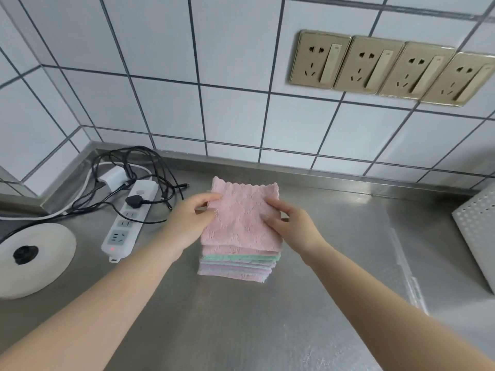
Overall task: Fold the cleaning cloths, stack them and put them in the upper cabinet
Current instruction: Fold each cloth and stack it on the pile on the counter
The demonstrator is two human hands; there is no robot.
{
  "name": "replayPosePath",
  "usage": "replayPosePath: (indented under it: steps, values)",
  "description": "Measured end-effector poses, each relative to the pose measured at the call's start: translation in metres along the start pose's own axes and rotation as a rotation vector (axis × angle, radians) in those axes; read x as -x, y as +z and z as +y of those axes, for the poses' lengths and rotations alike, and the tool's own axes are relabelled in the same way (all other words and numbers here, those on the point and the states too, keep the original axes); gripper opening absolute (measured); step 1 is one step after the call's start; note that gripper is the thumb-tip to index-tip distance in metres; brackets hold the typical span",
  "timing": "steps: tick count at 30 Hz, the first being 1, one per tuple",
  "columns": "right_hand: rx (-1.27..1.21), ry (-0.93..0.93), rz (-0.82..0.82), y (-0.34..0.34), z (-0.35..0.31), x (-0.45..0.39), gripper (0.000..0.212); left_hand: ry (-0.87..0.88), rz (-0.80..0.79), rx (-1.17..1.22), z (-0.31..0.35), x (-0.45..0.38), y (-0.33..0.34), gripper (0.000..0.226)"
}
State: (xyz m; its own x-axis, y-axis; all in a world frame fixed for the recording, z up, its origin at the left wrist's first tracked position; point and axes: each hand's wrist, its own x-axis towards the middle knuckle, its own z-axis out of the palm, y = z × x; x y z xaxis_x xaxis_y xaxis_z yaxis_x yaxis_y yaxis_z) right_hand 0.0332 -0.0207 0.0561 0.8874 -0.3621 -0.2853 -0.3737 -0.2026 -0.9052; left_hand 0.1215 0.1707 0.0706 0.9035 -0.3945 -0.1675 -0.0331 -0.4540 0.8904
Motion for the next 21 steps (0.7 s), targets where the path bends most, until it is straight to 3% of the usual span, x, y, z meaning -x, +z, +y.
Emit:
replayPosePath:
  steps: [7,9,12,14,18,21]
  values:
    - [0.097,0.071,0.040,0.006,0.007,0.005,0.040,0.040,-0.053,-0.198,-0.022,0.001,0.007,0.035]
    - [0.206,0.031,0.108,0.009,0.009,0.007,0.040,0.148,0.025,-0.362,-0.024,0.004,0.007,0.036]
    - [0.403,-0.119,0.251,0.013,-0.001,0.008,0.041,0.475,0.122,-0.580,-0.014,0.001,0.008,0.035]
    - [0.544,-0.278,0.275,0.021,-0.013,0.005,0.042,0.586,0.077,-0.698,-0.005,-0.005,0.015,0.045]
    - [0.788,-0.309,0.125,0.052,-0.014,-0.002,0.064,0.491,-0.095,-0.874,-0.010,-0.019,0.033,0.053]
    - [0.907,-0.267,0.099,0.065,0.007,-0.001,0.053,0.392,-0.164,-0.932,-0.034,-0.022,0.038,0.055]
